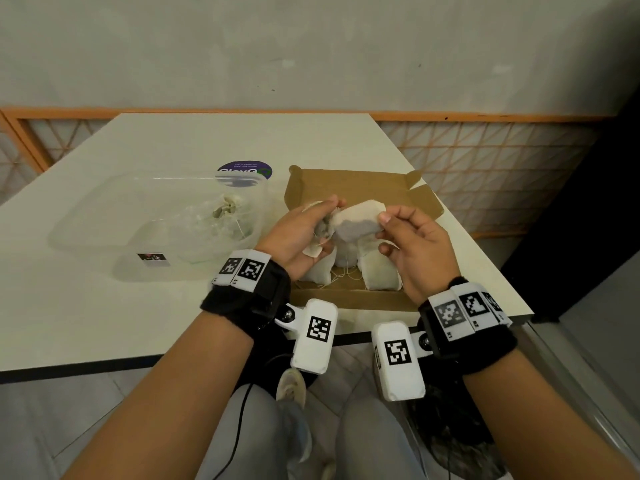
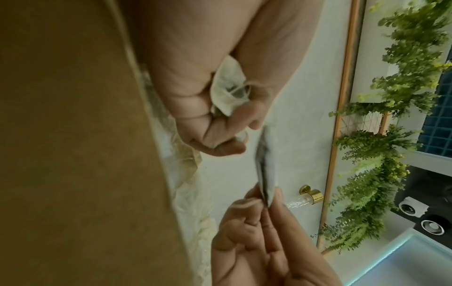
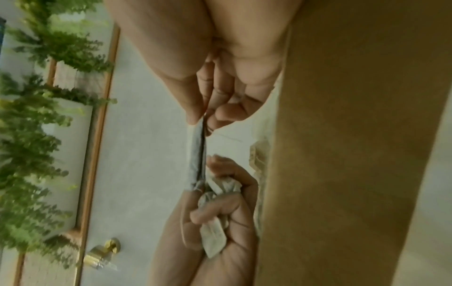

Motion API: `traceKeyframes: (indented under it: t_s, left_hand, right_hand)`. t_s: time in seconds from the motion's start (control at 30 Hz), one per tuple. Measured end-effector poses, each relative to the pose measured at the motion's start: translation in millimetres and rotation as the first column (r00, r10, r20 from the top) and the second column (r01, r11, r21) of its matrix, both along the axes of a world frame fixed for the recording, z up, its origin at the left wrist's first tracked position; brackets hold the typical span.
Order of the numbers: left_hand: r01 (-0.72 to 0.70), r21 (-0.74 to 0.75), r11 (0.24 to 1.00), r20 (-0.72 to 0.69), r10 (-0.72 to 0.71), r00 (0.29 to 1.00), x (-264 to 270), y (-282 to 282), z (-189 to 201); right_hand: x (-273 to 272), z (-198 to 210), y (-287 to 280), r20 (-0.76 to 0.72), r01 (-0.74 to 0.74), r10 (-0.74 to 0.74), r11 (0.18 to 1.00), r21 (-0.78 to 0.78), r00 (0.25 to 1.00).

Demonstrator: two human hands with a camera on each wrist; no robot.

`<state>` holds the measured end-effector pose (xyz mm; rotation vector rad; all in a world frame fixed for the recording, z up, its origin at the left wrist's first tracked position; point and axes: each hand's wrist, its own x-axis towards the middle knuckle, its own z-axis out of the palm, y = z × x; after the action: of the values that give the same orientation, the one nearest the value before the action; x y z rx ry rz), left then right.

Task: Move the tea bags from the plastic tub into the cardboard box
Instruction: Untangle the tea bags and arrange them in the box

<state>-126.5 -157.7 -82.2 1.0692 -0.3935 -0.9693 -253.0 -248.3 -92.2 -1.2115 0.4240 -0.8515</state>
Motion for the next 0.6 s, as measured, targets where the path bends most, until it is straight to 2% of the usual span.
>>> traceKeyframes:
  t_s: [0.1,0.27,0.37,0.43,0.5,0.6]
  left_hand:
    - [0.027,-0.01,1.0,0.071,-0.026,0.997,-1.6,0.5,-0.9]
    - [0.102,0.086,0.991,0.276,-0.123,0.953,-8.7,3.8,0.1]
    - [0.115,0.092,0.989,0.308,-0.138,0.941,-12.0,4.0,-0.6]
    - [0.096,0.061,0.994,0.264,-0.109,0.958,-8.2,3.0,-1.4]
    - [0.084,-0.018,0.996,0.134,-0.081,0.988,-2.5,3.4,-1.0]
    - [0.101,-0.14,0.985,-0.04,-0.107,0.993,2.8,5.1,0.0]
  right_hand:
    - [-1.3,1.0,-1.4,0.047,-0.002,0.0,0.999,0.05,0.999]
    - [-0.7,-0.3,-1.1,-0.015,0.0,0.0,0.999,-0.033,1.0]
    - [-0.9,0.9,-0.1,0.0,-0.005,0.005,1.0,-0.021,1.0]
    - [-2.0,3.4,1.3,0.01,0.007,-0.007,1.0,0.022,1.0]
    - [-3.0,5.1,1.8,0.01,0.017,-0.018,0.999,0.051,1.0]
    - [-3.6,6.5,3.5,-0.032,-0.003,0.003,1.0,-0.001,0.999]
